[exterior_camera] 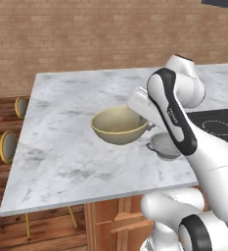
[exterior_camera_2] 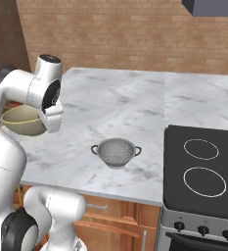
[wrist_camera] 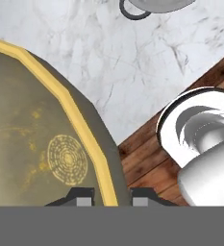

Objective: Pick the bowl and colander and place them in the sink. Then turn on the water.

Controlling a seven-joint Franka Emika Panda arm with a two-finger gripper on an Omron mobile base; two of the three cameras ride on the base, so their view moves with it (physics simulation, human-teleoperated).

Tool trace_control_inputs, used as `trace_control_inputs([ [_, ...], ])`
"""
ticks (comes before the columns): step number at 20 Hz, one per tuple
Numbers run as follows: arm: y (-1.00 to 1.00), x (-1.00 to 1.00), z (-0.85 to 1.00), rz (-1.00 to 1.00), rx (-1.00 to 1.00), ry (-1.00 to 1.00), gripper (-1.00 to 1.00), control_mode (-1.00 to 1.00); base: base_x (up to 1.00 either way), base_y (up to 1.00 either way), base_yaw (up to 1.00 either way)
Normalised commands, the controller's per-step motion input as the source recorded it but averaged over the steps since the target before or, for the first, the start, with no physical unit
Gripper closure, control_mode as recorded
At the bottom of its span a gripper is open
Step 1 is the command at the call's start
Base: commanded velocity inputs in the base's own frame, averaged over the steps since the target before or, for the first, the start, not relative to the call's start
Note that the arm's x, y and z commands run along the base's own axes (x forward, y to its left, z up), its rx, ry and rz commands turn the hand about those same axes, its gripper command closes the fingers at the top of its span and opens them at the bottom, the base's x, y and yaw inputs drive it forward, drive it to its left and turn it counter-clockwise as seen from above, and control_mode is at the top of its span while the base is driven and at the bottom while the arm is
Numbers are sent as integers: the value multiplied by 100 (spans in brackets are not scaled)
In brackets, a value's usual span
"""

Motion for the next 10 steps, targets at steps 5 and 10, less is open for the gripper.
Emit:
trace_control_inputs([
  [5,1,-42,0,0,6,-24,100,-100,0,0,0],
  [10,0,-31,18,0,12,-28,100,-100,0,0,0],
])
